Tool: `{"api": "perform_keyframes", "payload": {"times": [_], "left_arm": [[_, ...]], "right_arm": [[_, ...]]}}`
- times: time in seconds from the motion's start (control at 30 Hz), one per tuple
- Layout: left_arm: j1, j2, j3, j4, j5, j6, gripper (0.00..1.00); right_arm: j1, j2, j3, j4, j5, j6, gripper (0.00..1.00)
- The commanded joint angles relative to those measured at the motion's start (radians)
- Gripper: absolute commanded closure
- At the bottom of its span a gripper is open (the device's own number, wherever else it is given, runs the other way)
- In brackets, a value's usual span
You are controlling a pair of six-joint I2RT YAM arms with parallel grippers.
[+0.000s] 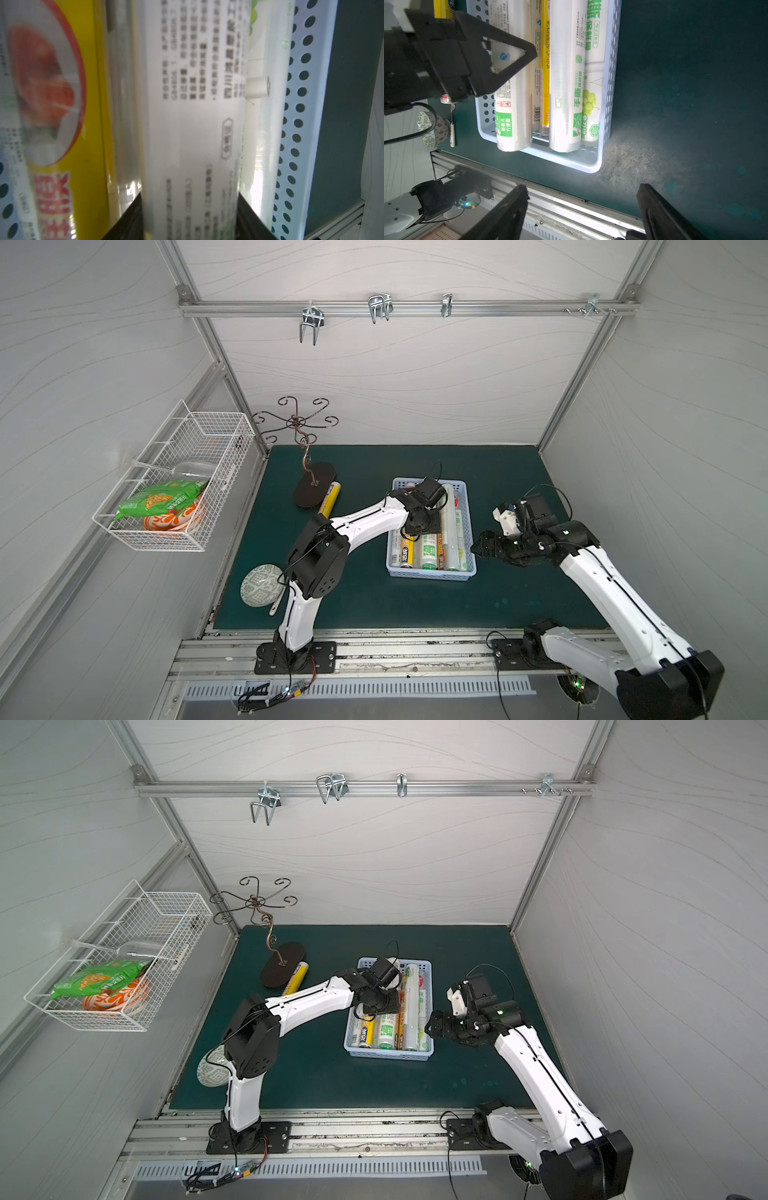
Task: Put the plastic wrap into the basket
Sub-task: Place the plastic wrap in the basket.
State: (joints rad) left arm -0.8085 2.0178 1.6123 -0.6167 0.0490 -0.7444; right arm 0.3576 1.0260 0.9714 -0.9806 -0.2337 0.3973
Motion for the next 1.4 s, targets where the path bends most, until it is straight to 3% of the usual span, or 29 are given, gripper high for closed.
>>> {"api": "perform_keyframes", "payload": {"times": [0.0,0.13,0.37,0.6,1.07,1.37], "left_arm": [[-0.008,0.01,0.078,0.074,0.016,-0.002,0.63],[-0.01,0.028,0.081,0.087,0.023,-0.003,0.6],[-0.014,0.048,0.091,0.097,0.031,-0.004,0.42],[-0.015,0.057,0.098,0.093,0.028,0.003,0.33],[-0.02,0.073,0.088,0.15,0.075,-0.011,0.4],[-0.014,-0.023,0.141,-0.018,-0.103,0.139,0.31]], "right_arm": [[0.001,0.003,0.012,-0.03,-0.017,-0.014,0.12],[0.0,0.001,0.007,-0.028,-0.018,-0.016,0.12],[0.0,-0.001,0.009,-0.03,-0.02,-0.016,0.12],[-0.001,-0.003,0.016,-0.038,-0.012,-0.014,0.12],[-0.002,-0.012,0.023,-0.053,0.0,-0.013,0.12],[-0.001,-0.007,0.035,-0.055,-0.002,-0.01,0.12]]}}
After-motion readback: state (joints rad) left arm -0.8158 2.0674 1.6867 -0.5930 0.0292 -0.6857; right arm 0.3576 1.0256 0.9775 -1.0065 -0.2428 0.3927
